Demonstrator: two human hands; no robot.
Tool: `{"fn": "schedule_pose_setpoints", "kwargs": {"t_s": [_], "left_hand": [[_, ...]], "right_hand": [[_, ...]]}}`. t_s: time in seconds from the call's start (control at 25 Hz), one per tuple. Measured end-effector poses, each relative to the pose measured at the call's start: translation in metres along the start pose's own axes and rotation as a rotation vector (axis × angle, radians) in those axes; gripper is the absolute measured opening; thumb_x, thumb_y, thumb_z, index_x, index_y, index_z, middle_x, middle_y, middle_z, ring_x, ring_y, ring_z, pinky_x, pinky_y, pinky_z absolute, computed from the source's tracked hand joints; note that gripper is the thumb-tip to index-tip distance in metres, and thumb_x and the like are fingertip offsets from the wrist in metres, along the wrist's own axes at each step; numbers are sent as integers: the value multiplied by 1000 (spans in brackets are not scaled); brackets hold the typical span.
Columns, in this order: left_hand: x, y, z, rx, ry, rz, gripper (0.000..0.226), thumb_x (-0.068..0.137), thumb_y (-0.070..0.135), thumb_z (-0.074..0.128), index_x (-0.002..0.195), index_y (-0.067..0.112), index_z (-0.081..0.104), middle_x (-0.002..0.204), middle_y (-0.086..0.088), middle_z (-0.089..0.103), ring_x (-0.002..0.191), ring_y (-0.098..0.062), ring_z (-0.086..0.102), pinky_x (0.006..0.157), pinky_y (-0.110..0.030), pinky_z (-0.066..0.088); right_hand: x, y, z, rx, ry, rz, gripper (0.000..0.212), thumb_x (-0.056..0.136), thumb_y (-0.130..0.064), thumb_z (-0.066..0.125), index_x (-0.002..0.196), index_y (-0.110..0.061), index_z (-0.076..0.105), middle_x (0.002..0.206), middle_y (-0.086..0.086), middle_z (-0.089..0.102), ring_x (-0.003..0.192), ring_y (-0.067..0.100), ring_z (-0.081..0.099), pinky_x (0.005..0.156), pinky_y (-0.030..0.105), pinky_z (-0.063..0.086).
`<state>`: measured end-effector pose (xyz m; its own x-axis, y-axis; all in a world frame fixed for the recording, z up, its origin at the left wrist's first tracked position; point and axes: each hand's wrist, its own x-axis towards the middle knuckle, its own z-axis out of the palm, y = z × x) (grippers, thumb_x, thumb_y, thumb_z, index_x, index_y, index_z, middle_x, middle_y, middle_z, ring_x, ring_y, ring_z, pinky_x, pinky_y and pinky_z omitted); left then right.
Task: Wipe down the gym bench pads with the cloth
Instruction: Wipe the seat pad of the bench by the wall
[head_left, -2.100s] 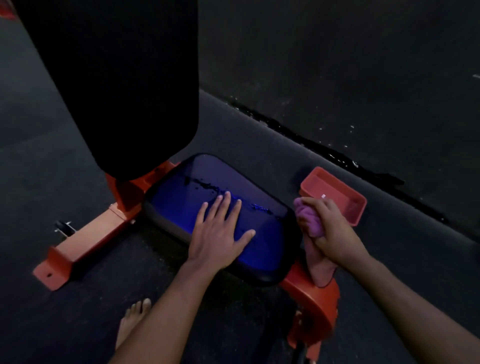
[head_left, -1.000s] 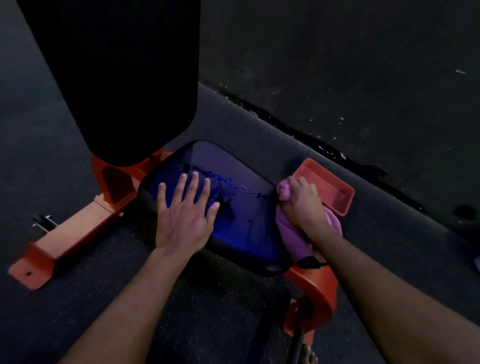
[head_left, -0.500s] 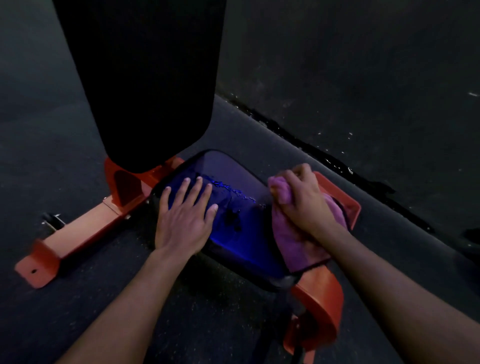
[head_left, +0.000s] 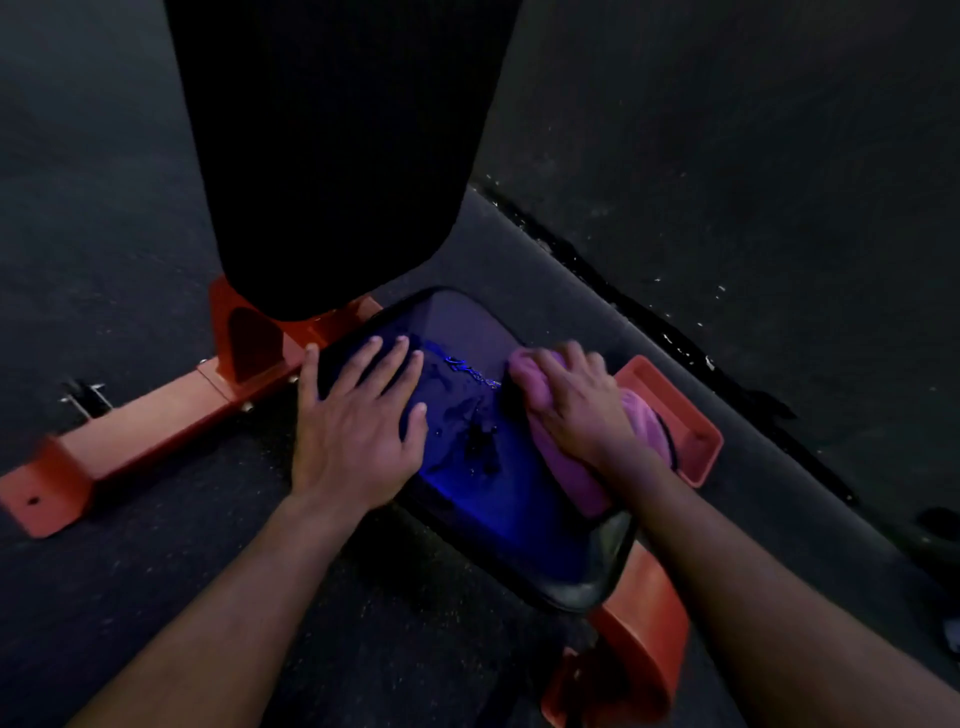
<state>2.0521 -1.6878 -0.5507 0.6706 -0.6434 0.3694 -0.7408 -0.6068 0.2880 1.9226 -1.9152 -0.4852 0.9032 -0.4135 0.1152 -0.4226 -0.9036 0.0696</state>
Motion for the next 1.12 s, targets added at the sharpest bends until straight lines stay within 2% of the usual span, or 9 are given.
{"fn": "schedule_pose_setpoints", "kwargs": {"t_s": [0.12,0.24,0.36,0.48,0.68,0.8,0.92,1.0,1.12], "left_hand": [[-1,1,2,-5,-13,4,60,101,46,33,154,24,50,162,6,43,152,-16,35,124,-58,19],[1,0,1,-10,-10,10,59,101,45,34,153,23,51,162,7,43,152,-17,35,123,-58,21],[0,3,1,-7,-7,0,58,101,44,35,153,23,52,161,7,44,152,-16,35,123,-58,21],[0,2,1,-25,-11,-7,58,100,43,35,152,23,52,161,7,45,152,-16,35,123,-58,21],[3,-1,1,-23,-39,22,58,102,44,34,152,21,52,161,6,45,152,-16,36,122,-58,23],[5,-8,-2,-117,-93,51,64,101,51,28,153,21,51,164,6,39,154,-14,30,125,-53,14],[10,-30,-5,-266,-159,-10,76,98,61,18,160,21,38,171,-1,23,159,-19,15,127,-45,2],[11,-36,-8,-286,-164,-93,77,99,63,14,163,23,31,172,-5,19,160,-28,13,127,-47,5],[8,-38,-5,-402,-161,-139,64,109,54,20,163,20,31,172,-7,19,159,-31,10,129,-43,11]], "right_hand": [[49,-45,5,9,31,-34,46,94,-50,38,136,-37,49,127,4,49,106,32,48,84,50,47],[-7,-25,5,32,74,-216,38,99,-47,40,135,-39,49,128,-2,52,102,27,49,83,47,45],[-25,14,4,59,46,-106,42,99,-49,38,139,-41,50,127,-5,52,101,26,49,85,49,48],[33,-14,5,55,36,81,46,94,-48,42,139,-39,51,123,0,50,103,29,49,87,52,49],[-25,-15,0,60,9,-258,46,98,-48,41,140,-34,53,130,-3,53,102,25,48,85,44,43],[-50,12,-25,74,31,-77,42,99,-43,42,140,-37,53,131,-5,54,99,23,50,86,49,47],[-86,-28,-33,89,50,-141,46,90,-39,47,136,-40,50,127,-5,53,102,24,50,86,48,46],[-104,-67,-23,50,43,-294,44,90,-44,51,134,-41,50,126,-4,55,102,27,51,84,46,45],[-43,-108,-8,30,66,-343,43,94,-49,48,136,-39,48,130,0,53,105,28,48,84,45,42]]}}
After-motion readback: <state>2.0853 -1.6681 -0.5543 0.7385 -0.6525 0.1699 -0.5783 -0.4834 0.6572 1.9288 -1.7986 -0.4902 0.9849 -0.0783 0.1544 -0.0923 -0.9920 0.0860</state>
